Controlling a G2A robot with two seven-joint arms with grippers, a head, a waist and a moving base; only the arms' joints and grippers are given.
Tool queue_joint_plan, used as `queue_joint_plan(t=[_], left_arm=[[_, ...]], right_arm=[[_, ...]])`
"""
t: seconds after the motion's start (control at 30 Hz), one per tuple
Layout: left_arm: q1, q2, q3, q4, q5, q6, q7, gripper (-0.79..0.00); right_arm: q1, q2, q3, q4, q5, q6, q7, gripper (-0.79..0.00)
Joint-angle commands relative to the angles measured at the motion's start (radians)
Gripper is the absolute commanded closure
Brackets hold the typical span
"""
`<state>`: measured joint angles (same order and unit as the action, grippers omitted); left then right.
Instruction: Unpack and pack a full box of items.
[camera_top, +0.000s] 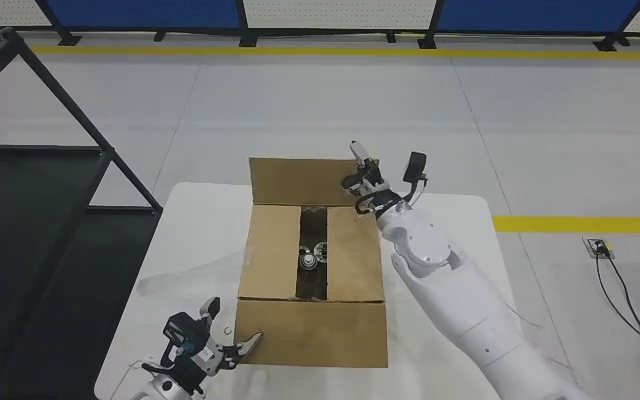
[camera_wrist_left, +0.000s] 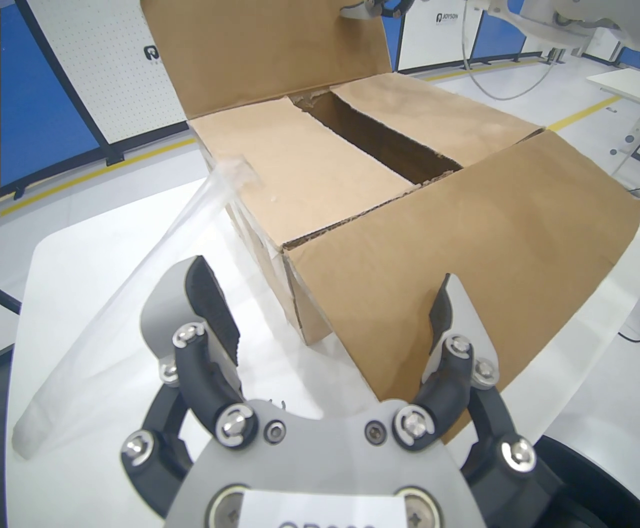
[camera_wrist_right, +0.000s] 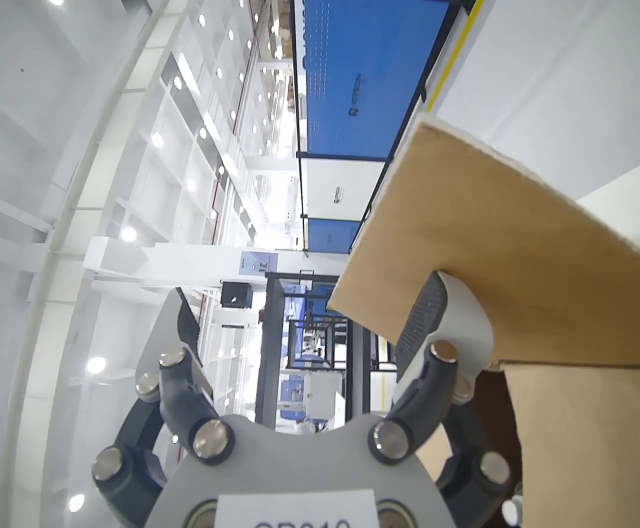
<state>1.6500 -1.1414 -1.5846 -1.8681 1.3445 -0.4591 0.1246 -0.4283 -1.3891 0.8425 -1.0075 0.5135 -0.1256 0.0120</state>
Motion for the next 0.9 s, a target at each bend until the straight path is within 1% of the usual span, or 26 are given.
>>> queue_joint_plan(t=[0.0, 0.1, 0.27, 0.4, 0.6, 0.7, 0.87], left_arm=[[0.009, 0.0, -0.005, 0.0, -0.002, 0.004, 0.008, -0.785], [0.02, 0.001, -0.013, -0.001, -0.006, 0.005, 0.018, -0.785], [0.03, 0.002, -0.023, -0.001, -0.013, 0.006, 0.027, -0.785], [0.032, 0.003, -0.025, 0.0, -0.011, -0.001, 0.027, -0.785], [0.024, 0.005, -0.018, 0.014, 0.0, -0.01, 0.009, -0.785], [0.016, 0.006, -0.014, 0.027, 0.001, -0.011, 0.004, -0.785], [0.005, 0.006, -0.01, 0.045, 0.0, -0.011, 0.0, -0.785]], right_arm=[[0.03, -0.016, -0.016, 0.051, -0.005, 0.014, -0.026, -0.785], [0.072, -0.044, -0.046, 0.125, -0.022, 0.031, -0.061, -0.785], [0.124, -0.084, -0.079, 0.237, -0.024, 0.053, -0.035, -0.785], [0.152, -0.111, -0.094, 0.305, -0.041, 0.058, -0.042, -0.785], [0.186, -0.143, -0.109, 0.377, -0.072, 0.115, -0.041, -0.785], [0.195, -0.156, -0.11, 0.405, -0.086, 0.119, -0.046, -0.785], [0.214, -0.173, -0.107, 0.455, -0.102, 0.157, -0.029, -0.785]])
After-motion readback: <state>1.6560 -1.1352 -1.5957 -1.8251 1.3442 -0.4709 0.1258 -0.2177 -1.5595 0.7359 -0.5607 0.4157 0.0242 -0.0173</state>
